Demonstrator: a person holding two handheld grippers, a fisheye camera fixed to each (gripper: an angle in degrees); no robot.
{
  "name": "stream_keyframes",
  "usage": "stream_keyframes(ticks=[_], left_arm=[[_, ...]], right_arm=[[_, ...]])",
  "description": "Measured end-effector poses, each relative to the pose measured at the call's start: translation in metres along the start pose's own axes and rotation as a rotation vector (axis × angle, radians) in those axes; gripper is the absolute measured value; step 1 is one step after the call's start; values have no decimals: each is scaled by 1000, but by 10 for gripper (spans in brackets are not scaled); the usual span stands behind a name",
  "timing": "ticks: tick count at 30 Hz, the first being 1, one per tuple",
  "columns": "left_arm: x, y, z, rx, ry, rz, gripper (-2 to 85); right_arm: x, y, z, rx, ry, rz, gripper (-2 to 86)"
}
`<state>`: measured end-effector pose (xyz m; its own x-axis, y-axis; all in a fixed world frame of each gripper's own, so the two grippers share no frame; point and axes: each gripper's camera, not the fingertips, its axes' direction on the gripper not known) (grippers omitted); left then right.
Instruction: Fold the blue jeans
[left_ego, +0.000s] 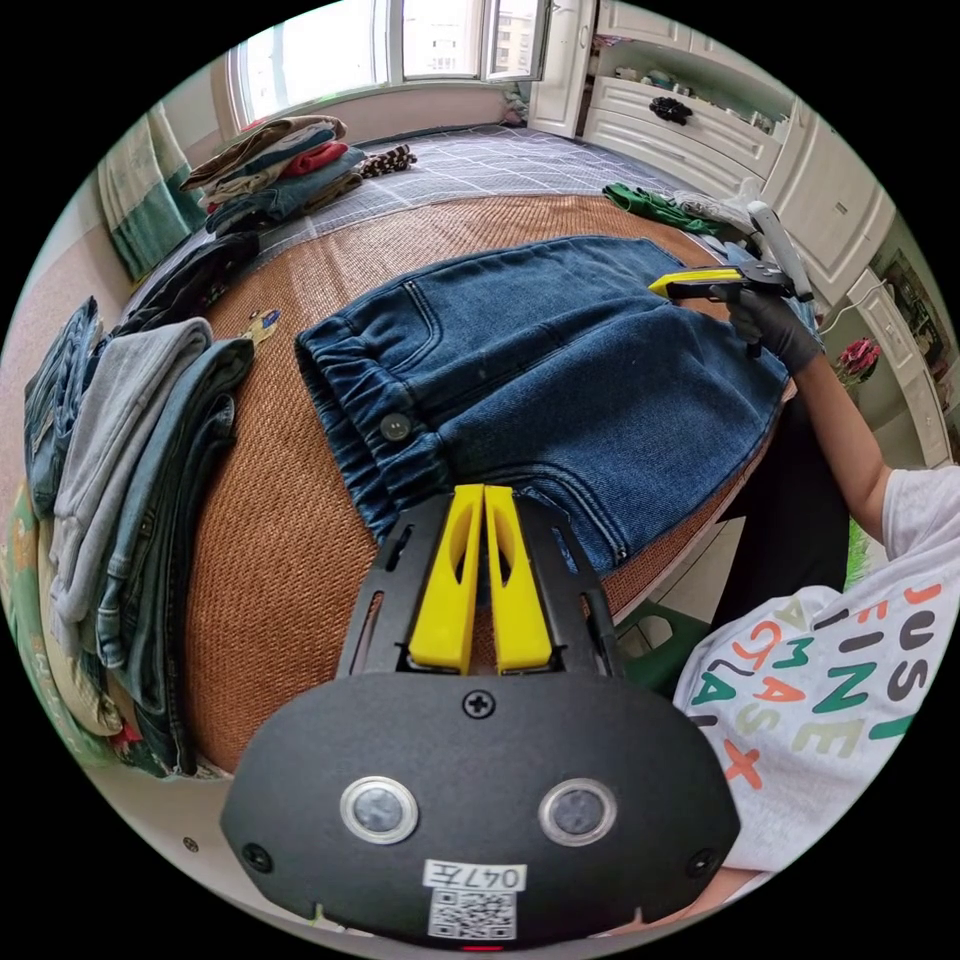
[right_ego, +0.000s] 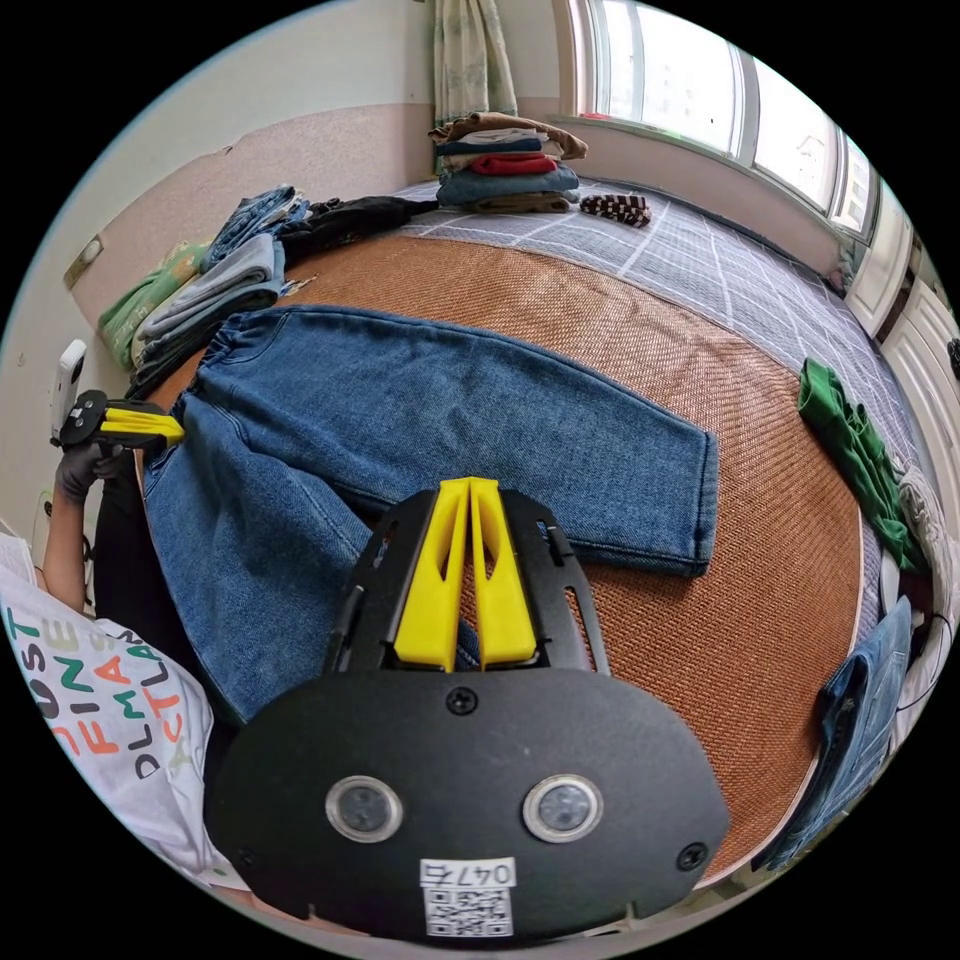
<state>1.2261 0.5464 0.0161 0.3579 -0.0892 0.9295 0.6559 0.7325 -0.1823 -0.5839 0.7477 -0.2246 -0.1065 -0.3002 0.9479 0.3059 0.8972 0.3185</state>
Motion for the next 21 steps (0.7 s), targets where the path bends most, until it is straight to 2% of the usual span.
stream_keyframes(ticks=[21], left_arm=[[-8,8,6,3,2,-4,-8]], right_arm=[[15,9,11,1,-9,4,-6]])
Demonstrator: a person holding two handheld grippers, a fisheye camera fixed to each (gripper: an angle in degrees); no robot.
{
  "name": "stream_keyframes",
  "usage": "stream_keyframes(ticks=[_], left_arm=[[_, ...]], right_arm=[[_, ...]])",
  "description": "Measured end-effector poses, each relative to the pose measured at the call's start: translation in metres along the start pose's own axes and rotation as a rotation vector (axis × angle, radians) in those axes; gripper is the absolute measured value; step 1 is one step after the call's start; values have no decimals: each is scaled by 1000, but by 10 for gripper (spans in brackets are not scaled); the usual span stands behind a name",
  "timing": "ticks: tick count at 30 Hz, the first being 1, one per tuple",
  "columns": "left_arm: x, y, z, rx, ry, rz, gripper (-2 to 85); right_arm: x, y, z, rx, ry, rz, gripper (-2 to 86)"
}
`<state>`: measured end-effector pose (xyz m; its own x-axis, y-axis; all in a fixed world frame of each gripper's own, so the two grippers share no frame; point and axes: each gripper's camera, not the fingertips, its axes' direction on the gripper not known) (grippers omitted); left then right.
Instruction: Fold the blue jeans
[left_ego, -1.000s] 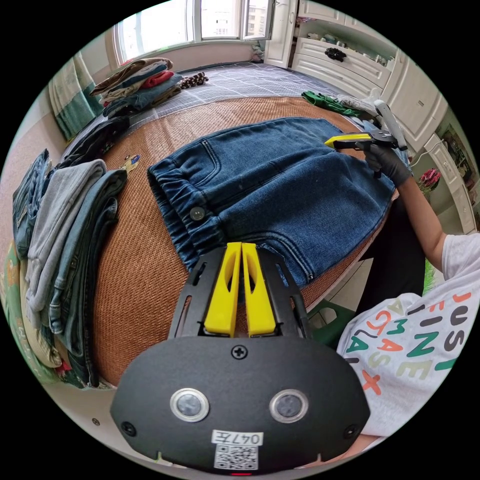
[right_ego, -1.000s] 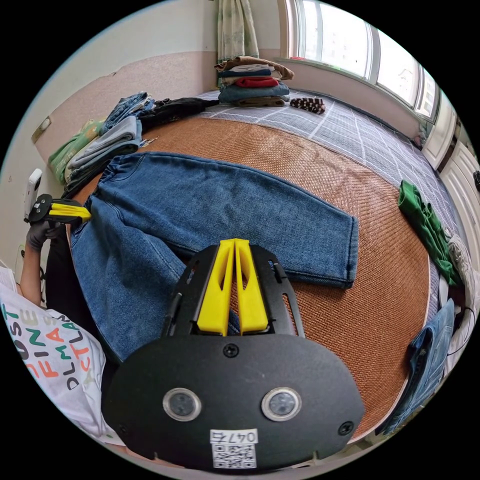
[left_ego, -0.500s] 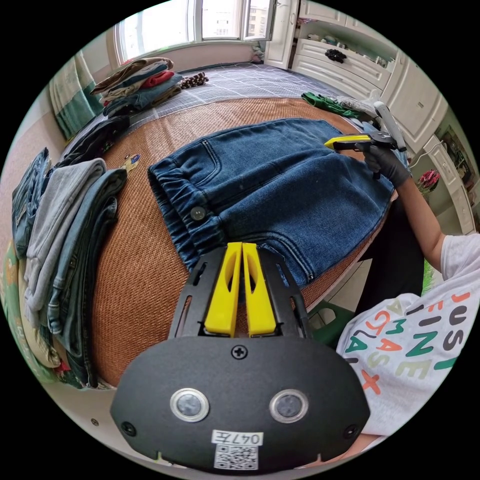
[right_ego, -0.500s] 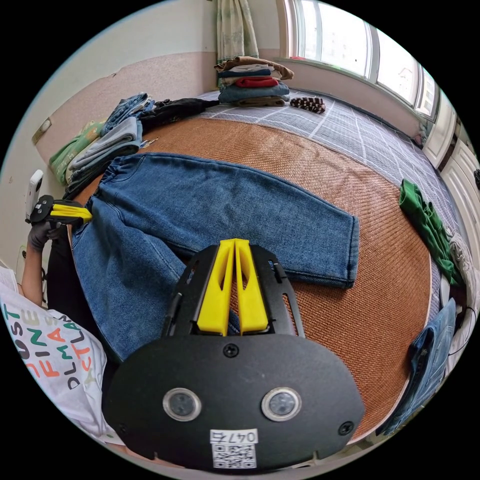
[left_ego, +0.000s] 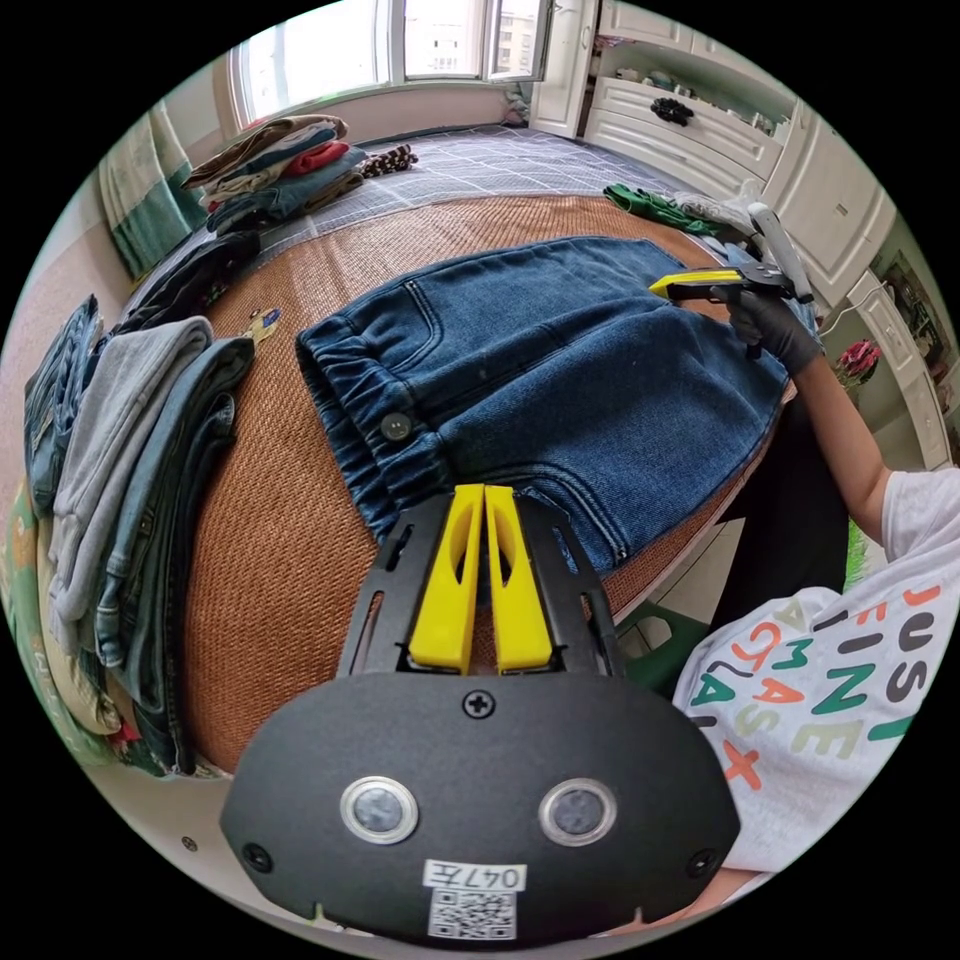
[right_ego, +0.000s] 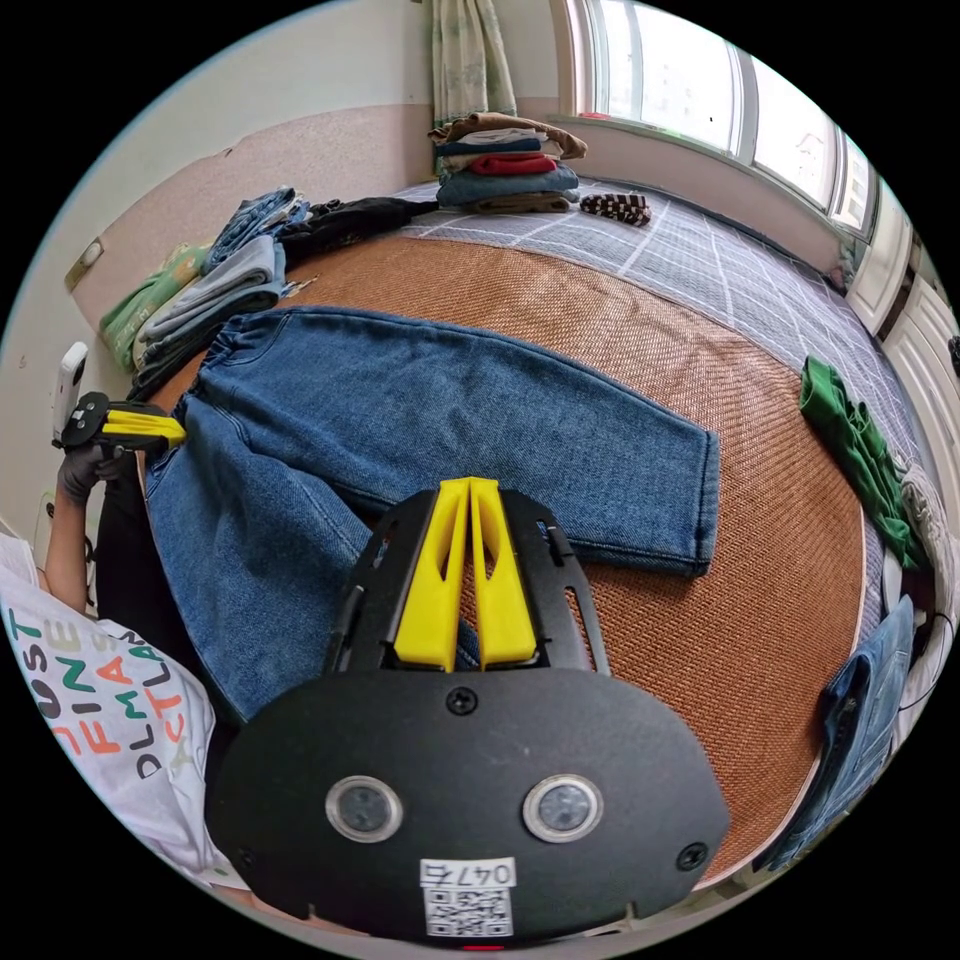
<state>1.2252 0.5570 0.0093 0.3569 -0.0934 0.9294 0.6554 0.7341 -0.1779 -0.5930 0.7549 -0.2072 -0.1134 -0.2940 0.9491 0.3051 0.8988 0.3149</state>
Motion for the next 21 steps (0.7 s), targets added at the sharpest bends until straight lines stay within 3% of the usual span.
stream_keyframes(ticks=[21], left_arm=[[-23,21,2,16,8,-27,-8]], right_arm=[[34,11,-4,1,-15,7,-5]])
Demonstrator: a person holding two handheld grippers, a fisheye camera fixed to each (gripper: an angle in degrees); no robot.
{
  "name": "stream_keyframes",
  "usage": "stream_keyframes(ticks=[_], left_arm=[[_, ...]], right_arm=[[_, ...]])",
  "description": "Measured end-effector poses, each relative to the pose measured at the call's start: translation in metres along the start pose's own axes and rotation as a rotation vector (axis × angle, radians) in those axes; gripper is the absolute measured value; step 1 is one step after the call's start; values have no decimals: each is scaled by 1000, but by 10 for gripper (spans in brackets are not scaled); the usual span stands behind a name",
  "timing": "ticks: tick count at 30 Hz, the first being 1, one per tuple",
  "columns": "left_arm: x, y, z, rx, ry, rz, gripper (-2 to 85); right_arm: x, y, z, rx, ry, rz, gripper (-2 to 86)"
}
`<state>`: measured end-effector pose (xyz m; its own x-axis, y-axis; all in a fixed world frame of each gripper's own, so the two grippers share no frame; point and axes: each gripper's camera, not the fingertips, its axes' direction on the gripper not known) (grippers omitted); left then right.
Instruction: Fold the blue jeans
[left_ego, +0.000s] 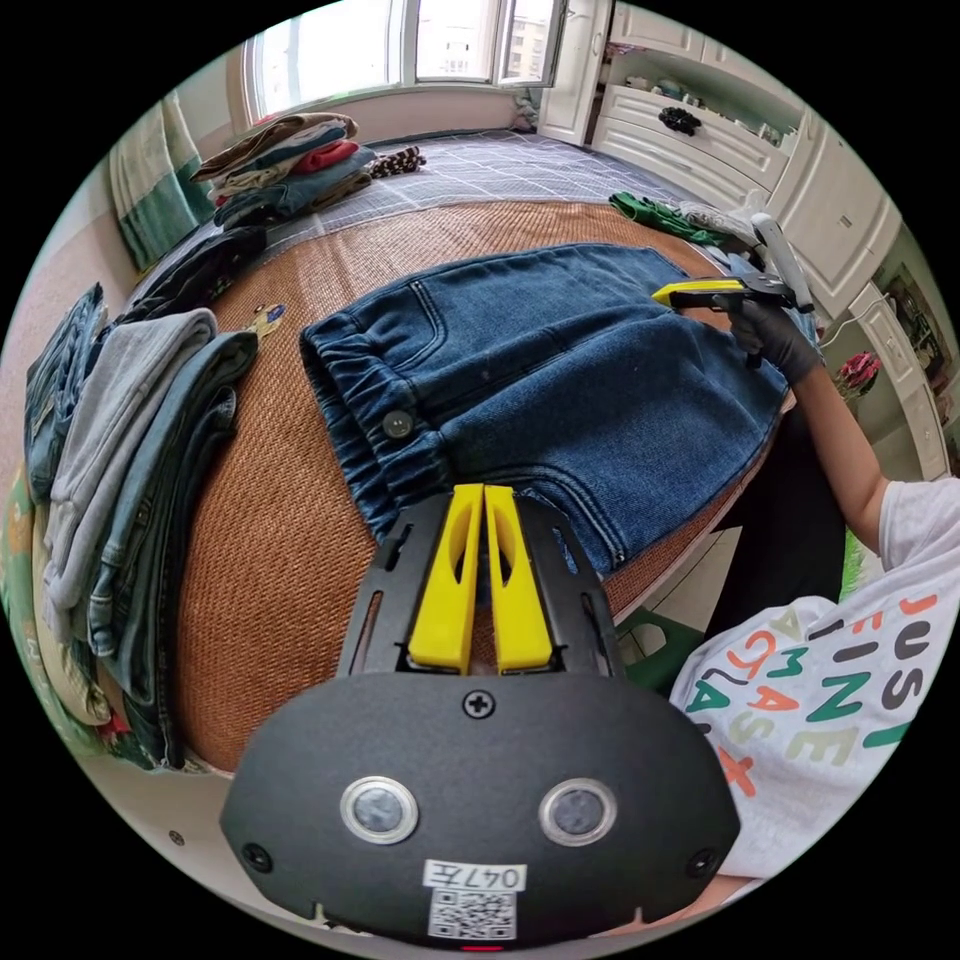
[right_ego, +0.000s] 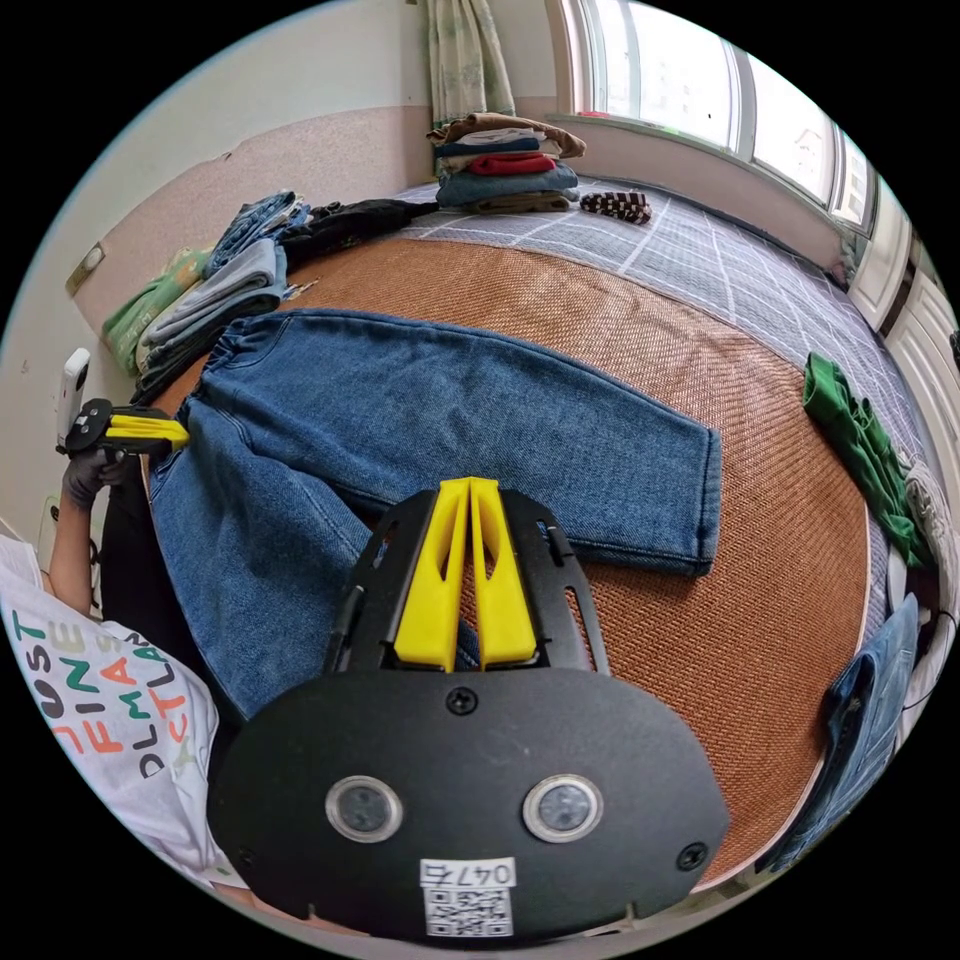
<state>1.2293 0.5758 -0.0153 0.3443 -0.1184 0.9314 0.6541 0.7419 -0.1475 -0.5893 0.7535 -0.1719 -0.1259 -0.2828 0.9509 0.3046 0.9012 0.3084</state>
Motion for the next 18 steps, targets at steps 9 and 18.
stream_keyframes(ticks=[9,18], left_arm=[[-21,12,-1,12,40,-38,-8],[-40,25,-4,24,69,-65,-7]], right_arm=[[19,4,-11,0,-10,5,-5],[43,7,-28,2,-41,20,-5]])
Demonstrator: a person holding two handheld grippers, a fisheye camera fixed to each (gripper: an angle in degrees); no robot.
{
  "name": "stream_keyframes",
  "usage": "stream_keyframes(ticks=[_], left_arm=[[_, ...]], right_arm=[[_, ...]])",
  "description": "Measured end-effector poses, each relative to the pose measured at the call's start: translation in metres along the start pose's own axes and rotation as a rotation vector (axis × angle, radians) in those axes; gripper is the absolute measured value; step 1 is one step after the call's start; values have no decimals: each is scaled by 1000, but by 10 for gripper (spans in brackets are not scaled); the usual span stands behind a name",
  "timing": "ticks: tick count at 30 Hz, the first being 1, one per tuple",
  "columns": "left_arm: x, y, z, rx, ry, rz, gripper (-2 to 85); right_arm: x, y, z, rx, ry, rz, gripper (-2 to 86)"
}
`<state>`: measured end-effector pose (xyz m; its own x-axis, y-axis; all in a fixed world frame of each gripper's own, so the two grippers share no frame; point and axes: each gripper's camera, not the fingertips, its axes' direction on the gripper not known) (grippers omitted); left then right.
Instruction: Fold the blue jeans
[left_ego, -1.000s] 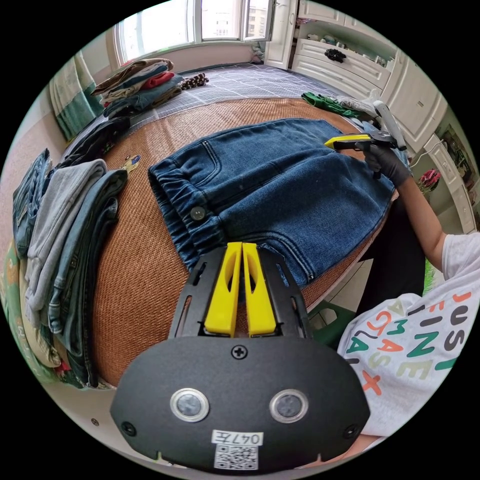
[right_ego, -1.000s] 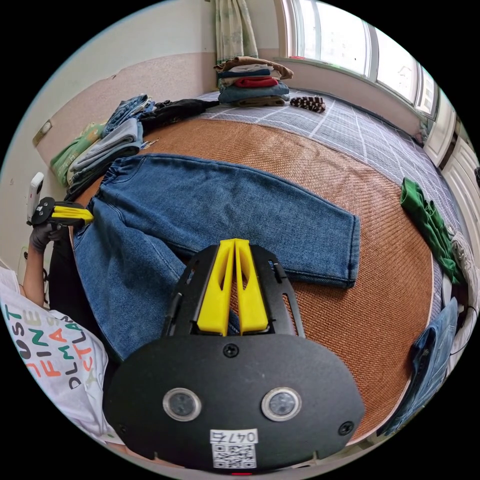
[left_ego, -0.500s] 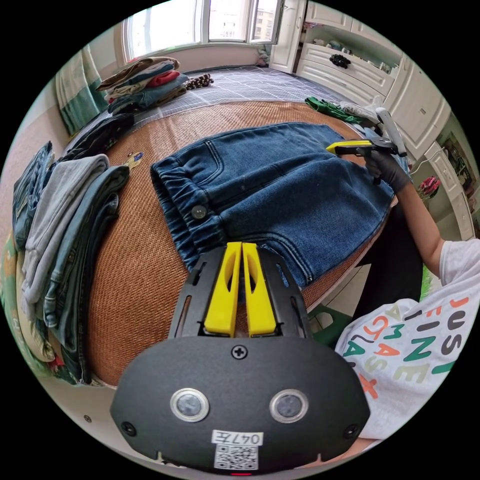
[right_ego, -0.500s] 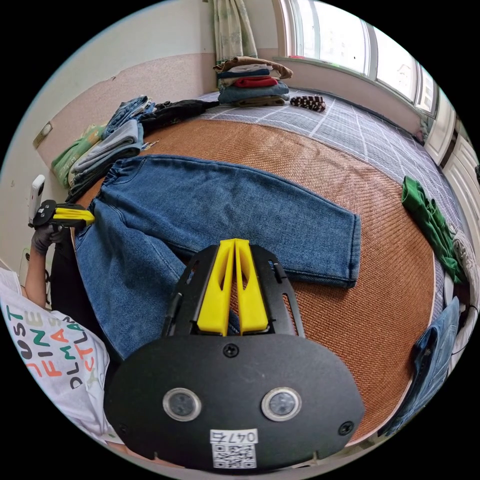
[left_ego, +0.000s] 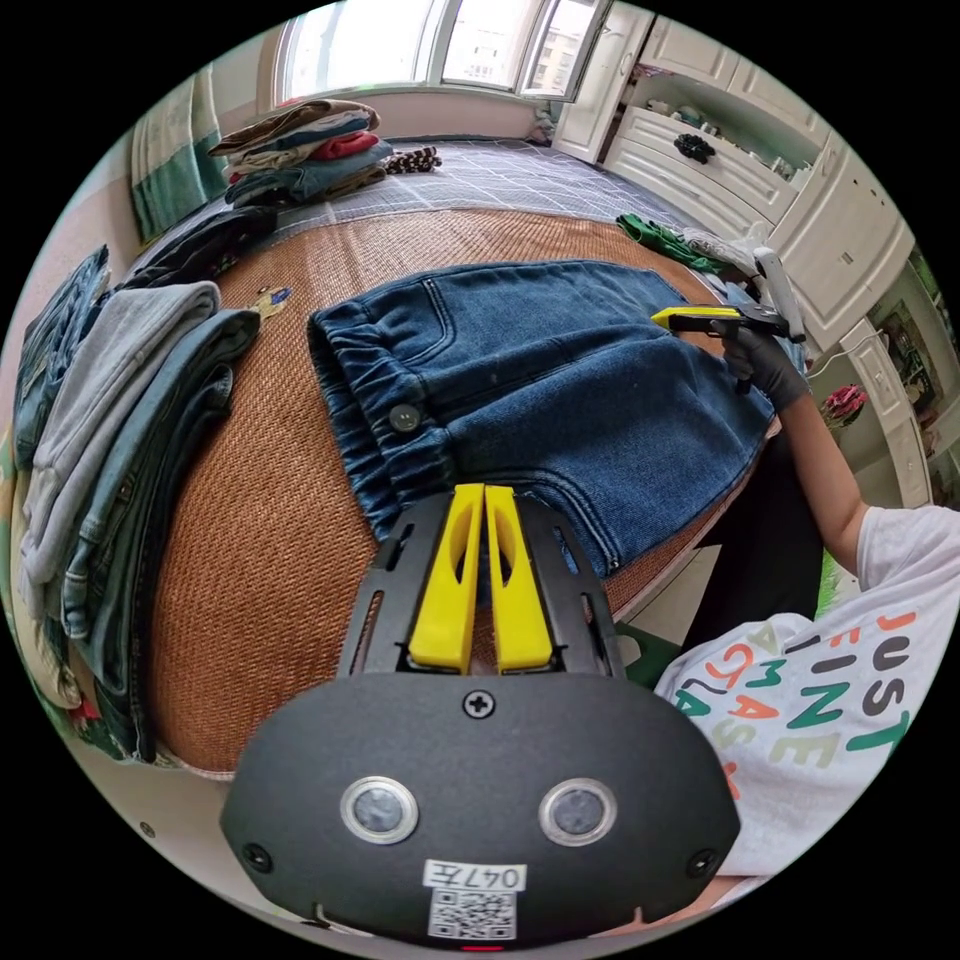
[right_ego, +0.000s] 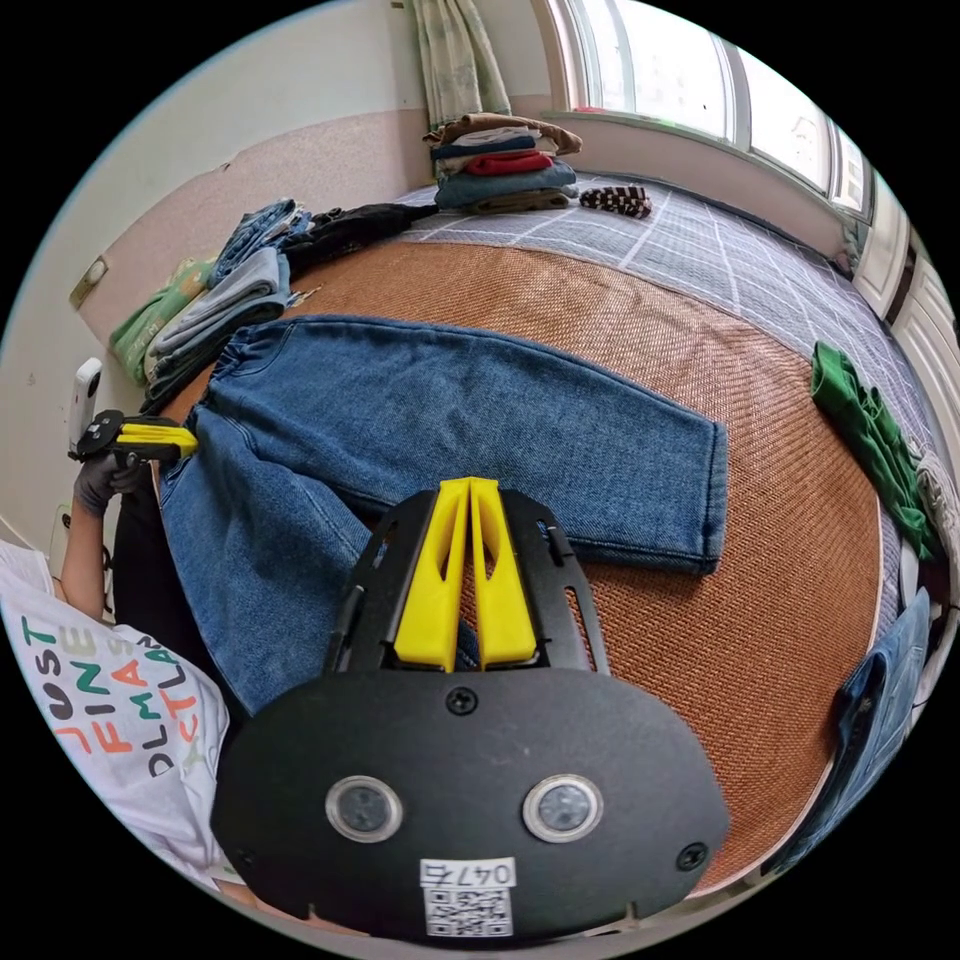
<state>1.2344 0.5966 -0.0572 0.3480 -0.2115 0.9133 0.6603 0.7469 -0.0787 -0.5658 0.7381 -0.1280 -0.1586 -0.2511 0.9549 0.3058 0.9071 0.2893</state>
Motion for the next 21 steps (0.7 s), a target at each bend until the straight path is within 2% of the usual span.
stream_keyframes(ticks=[9,11,13,21], left_arm=[[2,18,-19,52,-41,52,25],[0,26,-30,37,79,86,119],[-2,35,-36,31,133,110,147],[-6,60,-46,60,115,146,153]], right_arm=[[7,0,-27,0,42,-17,-6],[9,0,-34,1,46,-18,-6],[14,-1,-43,1,40,-16,-7],[26,-3,-76,5,24,-6,-6]])
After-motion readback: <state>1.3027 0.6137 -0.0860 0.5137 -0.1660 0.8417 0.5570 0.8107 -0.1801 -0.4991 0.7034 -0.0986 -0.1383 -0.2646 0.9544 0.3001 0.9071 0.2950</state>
